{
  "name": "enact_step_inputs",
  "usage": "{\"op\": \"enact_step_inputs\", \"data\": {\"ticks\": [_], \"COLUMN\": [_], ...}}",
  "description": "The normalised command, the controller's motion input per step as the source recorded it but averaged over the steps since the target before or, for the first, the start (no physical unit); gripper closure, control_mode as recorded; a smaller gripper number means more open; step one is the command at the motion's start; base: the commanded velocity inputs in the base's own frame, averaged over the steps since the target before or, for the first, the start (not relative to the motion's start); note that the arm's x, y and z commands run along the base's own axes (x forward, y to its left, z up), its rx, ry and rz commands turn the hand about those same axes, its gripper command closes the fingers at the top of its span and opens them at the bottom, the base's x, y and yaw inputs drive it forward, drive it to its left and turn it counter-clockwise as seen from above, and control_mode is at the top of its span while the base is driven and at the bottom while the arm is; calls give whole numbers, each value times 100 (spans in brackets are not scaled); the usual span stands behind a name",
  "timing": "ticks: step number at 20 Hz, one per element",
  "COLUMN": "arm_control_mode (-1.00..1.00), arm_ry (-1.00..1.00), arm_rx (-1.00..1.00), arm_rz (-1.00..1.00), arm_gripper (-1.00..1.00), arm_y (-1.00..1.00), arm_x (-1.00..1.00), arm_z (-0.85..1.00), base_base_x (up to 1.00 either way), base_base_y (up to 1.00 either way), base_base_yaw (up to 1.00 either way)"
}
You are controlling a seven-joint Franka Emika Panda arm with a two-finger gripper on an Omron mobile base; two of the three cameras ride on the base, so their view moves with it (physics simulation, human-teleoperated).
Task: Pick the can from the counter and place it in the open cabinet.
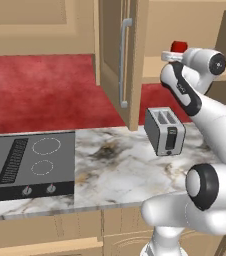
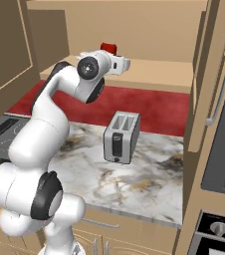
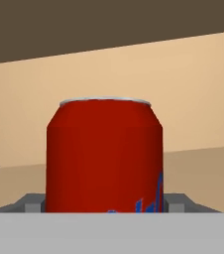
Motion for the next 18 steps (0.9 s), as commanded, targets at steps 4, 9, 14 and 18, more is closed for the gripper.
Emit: {"op": "enact_step_inputs", "data": {"ticks": [4,9,14,18], "arm_control_mode": [-100,-100,-100,-100], "arm_ry": [0,1,3,2], "arm_rx": [0,0,0,0], "arm_rz": [0,0,0,0], "arm_gripper": [100,100,100,100], "arm_y": [0,0,0,0], "arm_x": [35,28,28,32], "arm_z": [-7,-16,-14,-9], "base_base_x": [0,0,0,0], "base_base_y": [0,0,0,0], "base_base_yaw": [0,0,0,0]}}
